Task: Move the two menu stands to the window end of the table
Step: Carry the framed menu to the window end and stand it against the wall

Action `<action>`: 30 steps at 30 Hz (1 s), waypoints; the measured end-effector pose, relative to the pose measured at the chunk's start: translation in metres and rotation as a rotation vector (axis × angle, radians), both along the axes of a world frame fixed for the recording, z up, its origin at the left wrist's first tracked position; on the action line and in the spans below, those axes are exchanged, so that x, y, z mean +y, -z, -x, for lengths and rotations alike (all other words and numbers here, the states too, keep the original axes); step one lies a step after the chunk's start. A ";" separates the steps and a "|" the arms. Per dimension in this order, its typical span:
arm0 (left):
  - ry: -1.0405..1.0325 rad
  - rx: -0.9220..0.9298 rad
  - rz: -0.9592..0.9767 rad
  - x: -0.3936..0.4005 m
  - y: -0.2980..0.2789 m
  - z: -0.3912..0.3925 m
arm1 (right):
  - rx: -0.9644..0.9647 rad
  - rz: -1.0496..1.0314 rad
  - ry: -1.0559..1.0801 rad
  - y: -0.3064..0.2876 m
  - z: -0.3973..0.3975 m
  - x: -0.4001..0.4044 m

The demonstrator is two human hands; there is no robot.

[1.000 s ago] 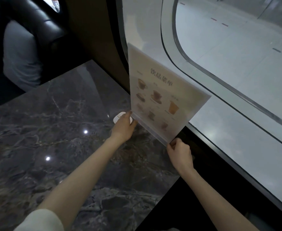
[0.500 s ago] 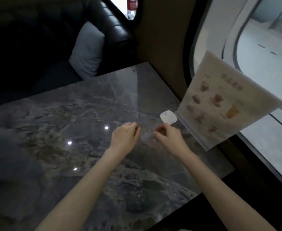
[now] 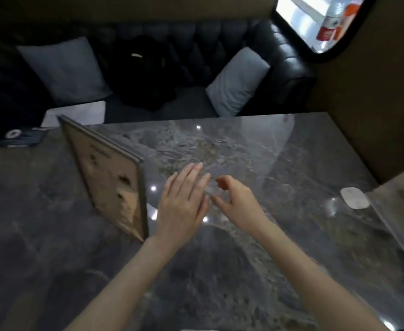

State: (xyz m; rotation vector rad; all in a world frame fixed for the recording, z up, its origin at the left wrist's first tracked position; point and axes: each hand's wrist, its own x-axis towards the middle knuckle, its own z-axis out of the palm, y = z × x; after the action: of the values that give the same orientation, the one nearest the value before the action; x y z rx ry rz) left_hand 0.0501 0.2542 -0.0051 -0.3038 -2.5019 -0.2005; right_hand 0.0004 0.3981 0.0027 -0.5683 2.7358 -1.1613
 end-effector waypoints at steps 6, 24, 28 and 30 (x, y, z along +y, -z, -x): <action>-0.183 0.071 -0.007 -0.080 0.001 -0.034 | 0.007 -0.001 -0.152 0.011 -0.021 -0.077; -0.444 -0.607 -1.228 -0.230 0.065 0.001 | -0.516 0.198 -0.073 0.062 -0.048 -0.157; -0.359 -0.600 -1.554 -0.250 0.080 0.009 | -0.542 0.194 -0.045 0.061 -0.046 -0.159; -0.333 -0.632 -1.605 -0.258 0.081 0.013 | -0.551 0.197 -0.032 0.060 -0.046 -0.159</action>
State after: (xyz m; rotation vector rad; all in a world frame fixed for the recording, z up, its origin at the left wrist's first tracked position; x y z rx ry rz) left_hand 0.0376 -0.0040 -0.0865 0.9221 -2.0109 -2.1649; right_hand 0.0464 0.2390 -0.0577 -0.2542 2.1577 -1.3473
